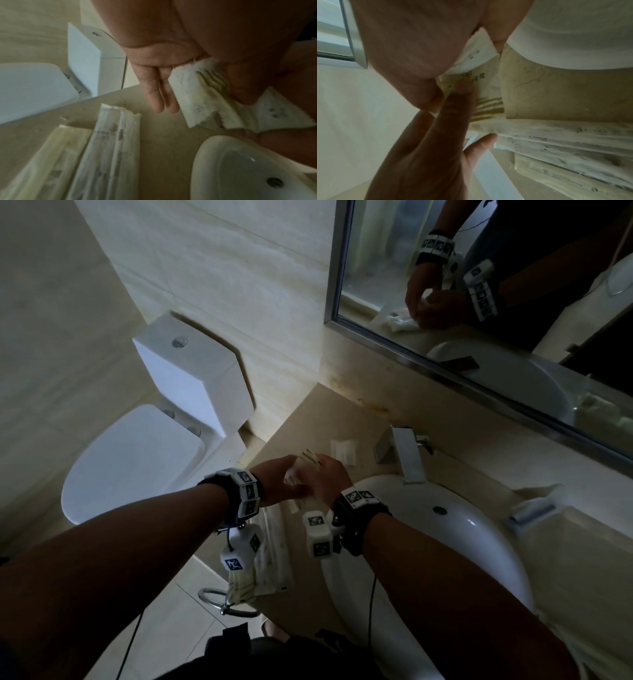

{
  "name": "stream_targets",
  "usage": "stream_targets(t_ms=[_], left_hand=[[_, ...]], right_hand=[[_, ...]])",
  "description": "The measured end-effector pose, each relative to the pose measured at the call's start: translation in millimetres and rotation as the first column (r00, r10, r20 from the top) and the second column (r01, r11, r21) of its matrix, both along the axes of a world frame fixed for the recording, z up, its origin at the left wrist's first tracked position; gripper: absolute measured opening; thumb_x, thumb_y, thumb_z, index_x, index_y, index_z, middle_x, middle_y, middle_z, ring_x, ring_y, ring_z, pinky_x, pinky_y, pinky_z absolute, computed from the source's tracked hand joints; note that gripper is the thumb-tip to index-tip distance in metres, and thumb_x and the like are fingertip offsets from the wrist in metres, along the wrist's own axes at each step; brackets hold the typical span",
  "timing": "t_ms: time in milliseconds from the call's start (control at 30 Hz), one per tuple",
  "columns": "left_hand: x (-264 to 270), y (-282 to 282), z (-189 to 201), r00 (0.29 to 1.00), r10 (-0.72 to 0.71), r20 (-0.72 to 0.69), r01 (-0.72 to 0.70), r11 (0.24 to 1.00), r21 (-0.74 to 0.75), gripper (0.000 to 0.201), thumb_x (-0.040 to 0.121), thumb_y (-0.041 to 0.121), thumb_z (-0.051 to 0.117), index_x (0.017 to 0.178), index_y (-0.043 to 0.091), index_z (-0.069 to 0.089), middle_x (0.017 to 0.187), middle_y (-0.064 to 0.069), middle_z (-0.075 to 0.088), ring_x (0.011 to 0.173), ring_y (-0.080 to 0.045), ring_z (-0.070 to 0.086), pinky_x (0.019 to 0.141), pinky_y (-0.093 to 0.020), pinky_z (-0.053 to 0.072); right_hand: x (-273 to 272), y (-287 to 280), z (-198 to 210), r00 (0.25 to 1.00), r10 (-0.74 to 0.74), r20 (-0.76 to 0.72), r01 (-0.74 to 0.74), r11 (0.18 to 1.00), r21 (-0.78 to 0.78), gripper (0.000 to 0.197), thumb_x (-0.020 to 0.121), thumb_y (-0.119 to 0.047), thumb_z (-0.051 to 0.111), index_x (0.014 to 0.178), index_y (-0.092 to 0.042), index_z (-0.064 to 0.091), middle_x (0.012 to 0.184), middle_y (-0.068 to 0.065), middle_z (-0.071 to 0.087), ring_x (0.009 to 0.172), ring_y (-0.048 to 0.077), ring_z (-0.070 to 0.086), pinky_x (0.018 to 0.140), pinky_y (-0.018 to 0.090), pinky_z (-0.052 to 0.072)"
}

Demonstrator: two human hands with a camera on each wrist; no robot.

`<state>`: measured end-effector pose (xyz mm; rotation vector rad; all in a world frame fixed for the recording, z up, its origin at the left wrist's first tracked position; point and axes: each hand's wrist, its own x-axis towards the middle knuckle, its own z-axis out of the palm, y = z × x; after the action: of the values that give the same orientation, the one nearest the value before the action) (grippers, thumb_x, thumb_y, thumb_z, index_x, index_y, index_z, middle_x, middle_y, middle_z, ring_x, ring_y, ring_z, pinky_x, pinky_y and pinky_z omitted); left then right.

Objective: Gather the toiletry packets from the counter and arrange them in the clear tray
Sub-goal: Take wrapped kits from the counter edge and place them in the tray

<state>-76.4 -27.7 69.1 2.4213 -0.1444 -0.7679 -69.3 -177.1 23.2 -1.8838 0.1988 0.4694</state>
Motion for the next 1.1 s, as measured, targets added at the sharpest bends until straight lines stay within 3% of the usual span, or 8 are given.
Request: stream_targets(t_ms=[167,267,400,533,667,833,967,1100], left_hand=[[2.5,-11.5,-0.9,0.998,0.067,0.011,-0.067,0.997,-0.032,0.048,0.085,0.024,0.07,0.126,0.01,0.051,0.121,-0.004,0.059,0.102,-0.025,0.064,0.077,-0.037,0.057],[7.0,-7.5,-4.4,0.992,0.129,-0.015,-0.129,0.991,-0.035,0.053,0.087,0.022,0.067,0.135,0.012,0.046,0.128,-0.008,0.055,0.086,-0.023,0.069,0.062,-0.036,0.062],[9.8,-6.1,-8.0,0.982,0.169,-0.081,-0.173,0.984,-0.05,0.06,0.09,0.021,0.065,0.142,0.014,0.037,0.136,-0.01,0.05,0.086,-0.026,0.069,0.067,-0.042,0.062],[10.1,-9.3,-11.5,0.984,0.11,-0.141,-0.116,0.993,-0.035,0.051,0.084,0.023,0.072,0.128,0.015,0.047,0.105,-0.004,0.066,0.079,-0.02,0.071,0.059,-0.035,0.062],[17.5,-13.5,-22.1,0.983,0.06,-0.174,-0.064,0.998,-0.019,0.058,0.086,0.021,0.068,0.139,0.015,0.043,0.125,-0.008,0.057,0.077,-0.013,0.064,0.046,-0.021,0.053],[28.8,-13.6,-29.1,0.989,0.032,-0.145,-0.026,0.998,0.048,0.041,0.093,0.018,0.056,0.133,0.013,0.049,0.121,-0.011,0.059,0.095,-0.026,0.065,0.066,-0.034,0.061],[37.3,-8.3,-39.0,0.992,0.027,-0.122,-0.013,0.994,0.113,0.042,0.093,0.024,0.058,0.132,0.013,0.05,0.128,-0.009,0.057,0.111,-0.027,0.059,0.082,-0.035,0.055],[48.6,-4.3,-47.3,0.989,0.051,-0.139,-0.035,0.992,0.121,0.045,0.088,0.032,0.063,0.129,0.016,0.052,0.129,-0.006,0.058,0.114,-0.025,0.057,0.092,-0.037,0.052]], right_hand=[[-1.5,-7.3,1.0,0.991,-0.135,-0.01,0.135,0.991,0.009,0.034,0.078,-0.042,0.071,0.103,-0.019,0.066,0.093,-0.003,0.069,0.086,0.018,0.066,0.078,0.043,0.059],[-7.2,-25.3,1.5,0.981,-0.121,-0.149,0.12,0.993,-0.012,0.042,0.082,-0.037,0.073,0.118,-0.024,0.056,0.094,-0.003,0.066,0.079,0.017,0.065,0.063,0.036,0.059],[-14.1,-42.3,-2.3,0.994,-0.063,-0.085,0.051,0.989,-0.138,0.029,0.086,-0.032,0.07,0.1,-0.008,0.066,0.089,0.014,0.073,0.066,0.019,0.068,0.067,0.042,0.059],[-12.7,-41.9,-7.7,0.997,-0.056,0.053,0.064,0.983,-0.173,0.021,0.082,-0.04,0.069,0.088,-0.02,0.07,0.078,0.002,0.073,0.07,0.02,0.07,0.07,0.048,0.061],[-4.3,-40.8,-11.6,0.998,-0.002,0.056,0.012,0.982,-0.186,0.027,0.085,-0.046,0.068,0.095,-0.021,0.071,0.082,-0.001,0.073,0.072,0.018,0.07,0.073,0.045,0.061],[12.4,-44.3,-21.1,0.999,-0.018,-0.034,0.01,0.973,-0.23,0.043,0.078,-0.048,0.07,0.114,-0.026,0.066,0.109,-0.002,0.071,0.096,0.018,0.068,0.089,0.041,0.057],[31.4,-52.7,-31.1,0.992,-0.023,-0.126,-0.038,0.887,-0.46,0.054,0.081,-0.039,0.063,0.133,-0.025,0.055,0.135,0.009,0.052,0.113,0.027,0.059,0.093,0.03,0.047],[53.0,-54.2,-44.2,0.991,0.027,-0.127,-0.098,0.801,-0.591,0.035,0.088,-0.025,0.056,0.122,-0.021,0.059,0.13,0.008,0.05,0.115,0.031,0.053,0.092,0.033,0.044]])
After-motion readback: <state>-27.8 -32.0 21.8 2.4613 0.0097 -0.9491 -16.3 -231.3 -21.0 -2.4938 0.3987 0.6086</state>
